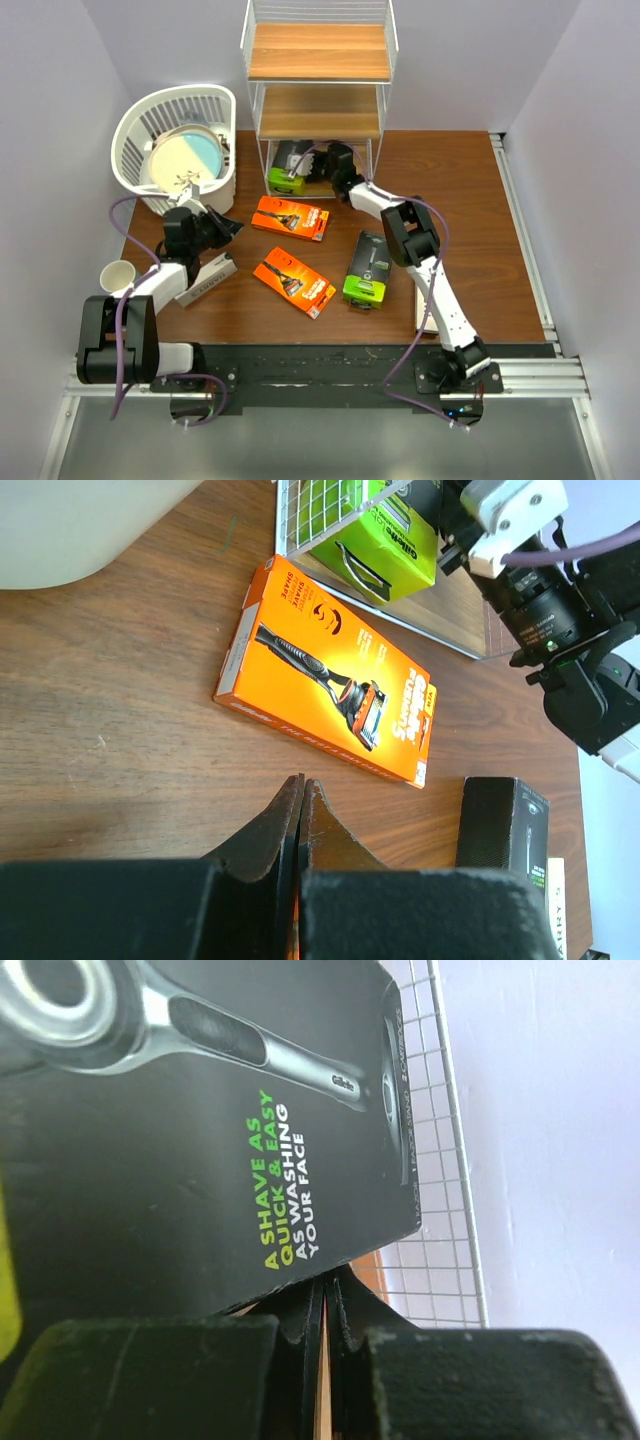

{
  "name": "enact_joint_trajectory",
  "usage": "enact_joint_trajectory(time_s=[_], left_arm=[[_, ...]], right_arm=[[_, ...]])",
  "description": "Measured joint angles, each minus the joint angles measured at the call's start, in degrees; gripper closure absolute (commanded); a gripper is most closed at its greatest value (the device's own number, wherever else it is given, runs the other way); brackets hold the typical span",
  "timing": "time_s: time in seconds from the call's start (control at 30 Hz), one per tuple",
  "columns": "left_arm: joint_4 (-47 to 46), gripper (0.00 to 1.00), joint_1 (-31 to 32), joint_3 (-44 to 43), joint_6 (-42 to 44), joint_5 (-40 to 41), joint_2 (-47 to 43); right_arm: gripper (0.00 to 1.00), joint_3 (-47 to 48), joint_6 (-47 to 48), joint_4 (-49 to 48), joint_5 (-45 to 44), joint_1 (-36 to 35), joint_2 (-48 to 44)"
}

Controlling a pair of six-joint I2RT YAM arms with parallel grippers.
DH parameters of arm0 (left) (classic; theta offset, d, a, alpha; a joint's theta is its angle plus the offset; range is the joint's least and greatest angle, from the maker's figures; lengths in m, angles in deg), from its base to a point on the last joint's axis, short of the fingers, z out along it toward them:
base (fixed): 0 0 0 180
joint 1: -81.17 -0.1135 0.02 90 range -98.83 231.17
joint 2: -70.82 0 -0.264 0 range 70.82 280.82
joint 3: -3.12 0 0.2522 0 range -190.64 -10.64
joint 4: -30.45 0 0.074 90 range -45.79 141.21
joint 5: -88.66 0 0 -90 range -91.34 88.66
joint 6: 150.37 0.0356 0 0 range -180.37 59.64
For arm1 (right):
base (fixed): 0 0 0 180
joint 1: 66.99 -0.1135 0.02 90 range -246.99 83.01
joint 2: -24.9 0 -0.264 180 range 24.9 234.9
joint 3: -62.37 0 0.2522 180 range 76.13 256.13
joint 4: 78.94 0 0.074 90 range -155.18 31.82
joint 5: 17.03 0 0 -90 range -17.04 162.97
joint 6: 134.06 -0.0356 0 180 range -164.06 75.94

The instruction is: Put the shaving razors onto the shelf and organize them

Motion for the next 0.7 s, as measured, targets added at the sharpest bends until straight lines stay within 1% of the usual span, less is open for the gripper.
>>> enact_joint_trajectory(time_s=[0.07,0.2,0.23,0.27,0.3,0.37,0.4,0.43,0.47,0.5,0.53,0.6,0.67,0.7], left_arm=[[0.0,1.00,0.0,0.0,0.0,0.0,0.0],[0.0,0.99,0.0,0.0,0.0,0.0,0.0],[0.0,0.95,0.0,0.0,0.0,0.0,0.0],[0.0,0.84,0.0,0.0,0.0,0.0,0.0],[-0.1,0.77,0.0,0.0,0.0,0.0,0.0],[-0.6,0.65,0.0,0.0,0.7,-0.3,0.0],[-0.8,0.62,0.0,-0.1,1.2,-0.4,0.0],[-1.2,0.60,0.0,-0.3,1.4,-0.6,0.3],[-1.6,0.56,0.0,-0.8,1.6,-0.8,0.9],[-1.7,0.54,0.0,-1.5,1.7,-0.9,1.6],[-2.0,0.53,0.0,-2.3,1.8,-1.0,2.6],[-3.0,0.52,0.1,-4.2,1.8,-1.2,4.7],[-3.8,0.52,0.9,-5.3,1.7,-1.2,6.1],[-4.6,0.53,3.0,-6.2,1.7,-1.5,7.0]], right_arm=[[1.00,-1.9,1.4,-1.5,0.8,0.1,-0.6],[1.00,-10.4,4.3,-3.5,3.7,0.0,-4.7],[1.00,-11.6,4.9,-3.5,3.9,-0.2,-5.0],[0.98,-12.1,5.4,-3.9,3.9,-0.5,-5.1],[0.86,-12.5,5.7,-4.4,3.6,-0.6,-5.1],[0.70,-12.6,5.1,-4.7,3.0,-0.5,-5.1],[0.63,-12.9,4.5,-4.8,2.7,-0.5,-5.2],[0.52,-13.4,4.1,-5.3,1.9,-0.5,-5.8],[0.48,-14.5,3.0,-5.2,1.3,-0.5,-6.9],[0.43,-16.5,1.8,-4.9,0.7,-0.5,-8.8],[0.35,-18.9,0.6,-4.5,0.1,-0.6,-11.0],[0.30,-24.1,-1.6,-4.2,-0.4,-0.8,-15.5],[0.30,-29.9,-4.0,-4.0,-1.4,-1.1,-20.3],[0.30,-34.9,-6.7,-3.7,-1.7,-1.6,-24.6]])
